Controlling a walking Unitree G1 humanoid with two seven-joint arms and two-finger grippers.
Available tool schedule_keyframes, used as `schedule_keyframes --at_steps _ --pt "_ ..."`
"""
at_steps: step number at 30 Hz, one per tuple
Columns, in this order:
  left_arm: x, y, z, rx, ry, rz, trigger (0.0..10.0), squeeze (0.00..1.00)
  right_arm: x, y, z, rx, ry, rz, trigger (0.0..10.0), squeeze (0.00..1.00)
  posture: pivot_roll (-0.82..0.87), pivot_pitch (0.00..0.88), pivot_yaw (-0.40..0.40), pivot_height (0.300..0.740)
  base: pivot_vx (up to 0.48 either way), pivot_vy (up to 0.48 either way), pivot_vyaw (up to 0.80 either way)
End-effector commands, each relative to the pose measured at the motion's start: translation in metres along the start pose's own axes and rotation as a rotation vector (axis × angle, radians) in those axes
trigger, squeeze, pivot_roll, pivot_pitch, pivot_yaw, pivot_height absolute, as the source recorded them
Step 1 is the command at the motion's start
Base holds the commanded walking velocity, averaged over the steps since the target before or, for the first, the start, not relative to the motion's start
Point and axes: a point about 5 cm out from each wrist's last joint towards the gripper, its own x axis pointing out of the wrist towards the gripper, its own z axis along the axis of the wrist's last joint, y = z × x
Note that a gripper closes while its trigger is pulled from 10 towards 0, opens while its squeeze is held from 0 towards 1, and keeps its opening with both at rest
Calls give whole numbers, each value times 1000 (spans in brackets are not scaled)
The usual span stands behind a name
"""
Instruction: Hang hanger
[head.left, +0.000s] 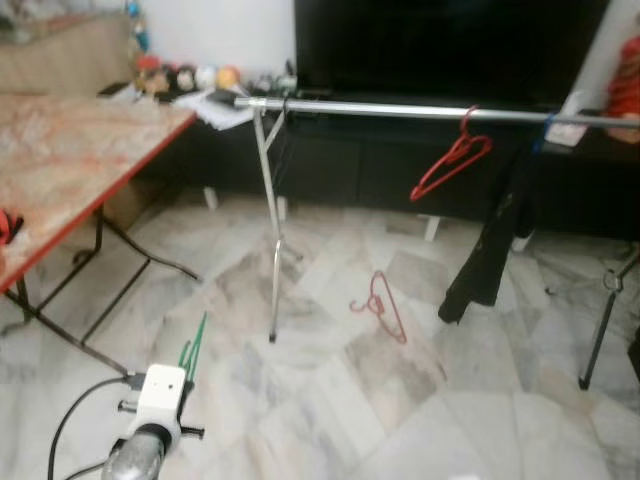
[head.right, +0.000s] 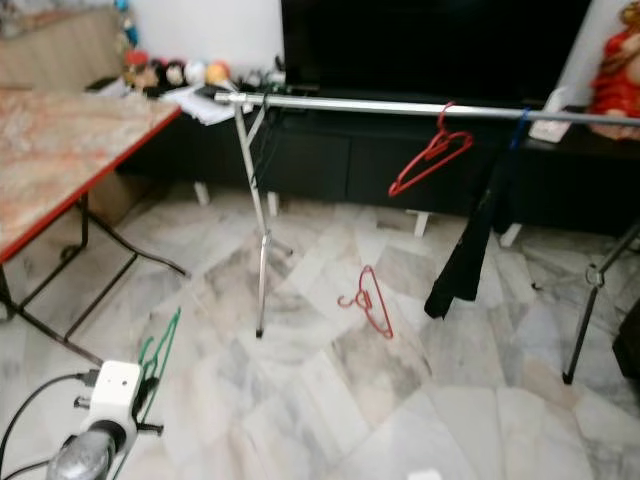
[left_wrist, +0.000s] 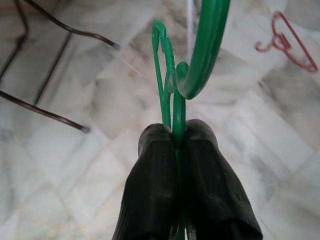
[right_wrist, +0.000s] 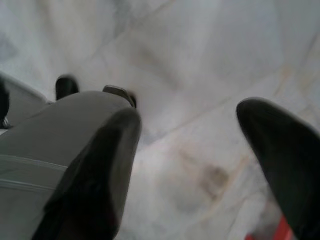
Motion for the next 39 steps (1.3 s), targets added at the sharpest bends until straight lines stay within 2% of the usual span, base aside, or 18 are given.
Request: schedule_keyframes --at_steps 1,4,11,14,18,34,39 --pt "2 -5 9 -18 -38 -21 10000 0 -1 -1 -8 16 19 -5 10000 0 -77 0 -17 740 0 0 0" --pt "1 -9 14 -62 -74 -38 10000 0 -1 -2 -7 16 14 -17 10000 0 -77 0 -17 740 0 0 0" --pt "1 -10 17 -53 -84 -54 10000 0 -2 -4 -8 35 16 -42 10000 0 -71 0 -18 740 0 0 0" --pt "1 -10 18 -58 -89 -49 10000 0 -1 -2 -9 35 26 -38 10000 0 -71 0 -19 740 0 0 -671" --pt "2 -10 19 -41 -90 -59 10000 0 -1 1 -9 11 31 -32 10000 0 -68 0 -19 740 264 0 -788" --pt "1 -18 19 -46 -89 -77 10000 0 0 1 -5 44 9 -40 10000 0 -69 0 -18 740 306 0 0" --pt "2 -19 20 -46 -87 -82 10000 0 -1 0 -6 35 18 -37 10000 0 -68 0 -19 740 319 0 -788"
